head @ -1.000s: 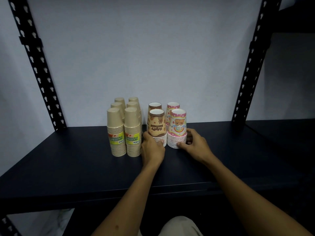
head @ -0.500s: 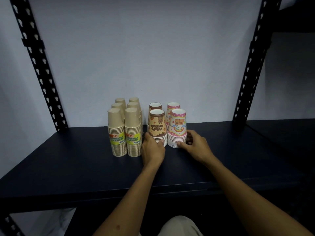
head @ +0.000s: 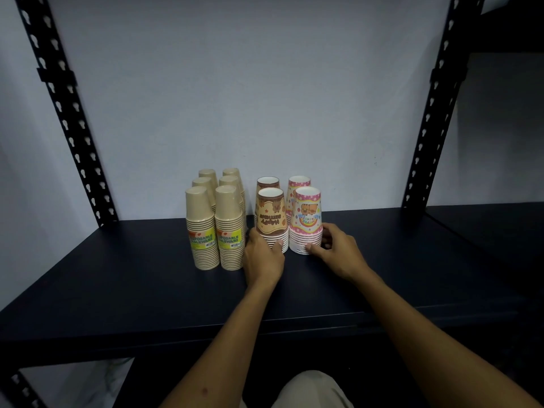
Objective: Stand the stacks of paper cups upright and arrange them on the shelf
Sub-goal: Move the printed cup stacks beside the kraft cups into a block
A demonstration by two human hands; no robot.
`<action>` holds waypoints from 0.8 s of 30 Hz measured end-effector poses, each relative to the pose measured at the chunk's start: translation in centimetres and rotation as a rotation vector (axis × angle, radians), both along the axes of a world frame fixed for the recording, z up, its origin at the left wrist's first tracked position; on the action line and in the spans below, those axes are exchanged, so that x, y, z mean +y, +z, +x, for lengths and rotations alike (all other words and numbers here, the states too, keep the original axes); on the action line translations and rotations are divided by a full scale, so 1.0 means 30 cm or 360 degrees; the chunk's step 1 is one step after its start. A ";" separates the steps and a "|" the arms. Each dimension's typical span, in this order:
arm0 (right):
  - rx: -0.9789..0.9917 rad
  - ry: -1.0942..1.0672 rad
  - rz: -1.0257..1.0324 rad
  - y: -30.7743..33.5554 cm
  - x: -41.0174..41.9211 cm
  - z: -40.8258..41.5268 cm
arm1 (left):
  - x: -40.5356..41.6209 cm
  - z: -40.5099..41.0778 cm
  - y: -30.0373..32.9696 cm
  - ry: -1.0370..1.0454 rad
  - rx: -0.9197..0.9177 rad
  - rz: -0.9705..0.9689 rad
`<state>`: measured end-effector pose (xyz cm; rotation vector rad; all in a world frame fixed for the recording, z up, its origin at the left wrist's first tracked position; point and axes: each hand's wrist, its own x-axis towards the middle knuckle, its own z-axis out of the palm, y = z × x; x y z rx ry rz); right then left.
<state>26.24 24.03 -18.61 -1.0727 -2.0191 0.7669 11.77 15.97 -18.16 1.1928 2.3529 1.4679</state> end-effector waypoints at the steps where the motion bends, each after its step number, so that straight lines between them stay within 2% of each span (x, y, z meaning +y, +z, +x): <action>1: 0.0004 0.0000 0.0006 0.000 0.000 0.000 | 0.000 0.001 0.000 0.0000 0.0004 -0.0001; 24: 0.0011 -0.0007 -0.0016 0.006 -0.011 -0.001 | 0.004 -0.003 -0.006 0.0001 0.0024 0.0000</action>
